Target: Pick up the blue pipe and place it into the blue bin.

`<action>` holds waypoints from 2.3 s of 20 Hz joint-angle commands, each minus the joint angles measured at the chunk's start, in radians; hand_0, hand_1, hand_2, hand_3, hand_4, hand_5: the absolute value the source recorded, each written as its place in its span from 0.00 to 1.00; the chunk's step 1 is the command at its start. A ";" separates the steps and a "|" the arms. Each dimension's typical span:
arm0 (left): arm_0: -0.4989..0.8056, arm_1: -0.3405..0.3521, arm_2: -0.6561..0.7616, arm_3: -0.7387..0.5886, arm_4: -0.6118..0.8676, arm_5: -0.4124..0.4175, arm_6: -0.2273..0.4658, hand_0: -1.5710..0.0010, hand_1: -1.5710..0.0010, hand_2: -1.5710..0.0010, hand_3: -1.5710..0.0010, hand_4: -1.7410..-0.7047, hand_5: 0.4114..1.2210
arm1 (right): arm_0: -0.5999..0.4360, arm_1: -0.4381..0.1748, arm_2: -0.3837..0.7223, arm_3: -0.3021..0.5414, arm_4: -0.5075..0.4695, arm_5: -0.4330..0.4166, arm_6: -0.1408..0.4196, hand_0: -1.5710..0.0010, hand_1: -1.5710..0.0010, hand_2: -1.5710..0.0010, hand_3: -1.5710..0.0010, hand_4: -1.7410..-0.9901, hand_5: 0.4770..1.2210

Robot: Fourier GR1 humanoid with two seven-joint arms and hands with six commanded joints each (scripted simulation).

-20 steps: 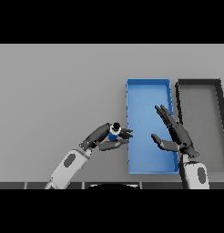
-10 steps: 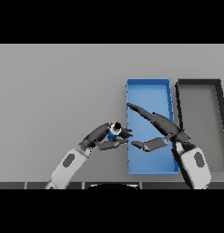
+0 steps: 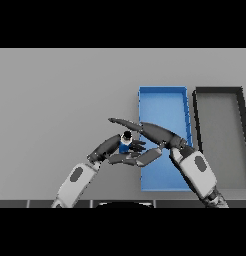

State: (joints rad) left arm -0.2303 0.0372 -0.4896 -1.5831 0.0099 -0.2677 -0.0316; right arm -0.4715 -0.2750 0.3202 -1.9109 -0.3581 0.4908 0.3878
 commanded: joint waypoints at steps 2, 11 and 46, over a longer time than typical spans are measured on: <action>0.001 0.011 0.011 0.000 -0.017 0.002 -0.007 0.00 0.00 0.00 0.00 0.26 1.00 | -0.034 0.018 0.015 0.030 0.002 0.008 0.021 0.98 0.98 0.95 1.00 0.74 0.06; 0.012 -0.006 0.009 -0.010 -0.063 -0.001 0.070 0.00 0.00 0.00 0.00 0.09 1.00 | -0.106 0.085 0.056 0.104 0.008 0.048 0.018 0.35 0.35 0.34 0.44 0.30 0.10; 0.039 -0.004 0.060 -0.014 -0.135 -0.086 0.115 0.99 0.99 0.99 0.99 0.80 0.08 | -0.107 0.158 0.031 0.052 -0.143 -0.115 0.052 0.00 0.00 0.00 0.00 0.00 1.00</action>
State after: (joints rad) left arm -0.1917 0.0333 -0.4291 -1.5973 -0.1250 -0.3536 0.0830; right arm -0.5794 -0.1179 0.3508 -1.8594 -0.5037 0.3753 0.4375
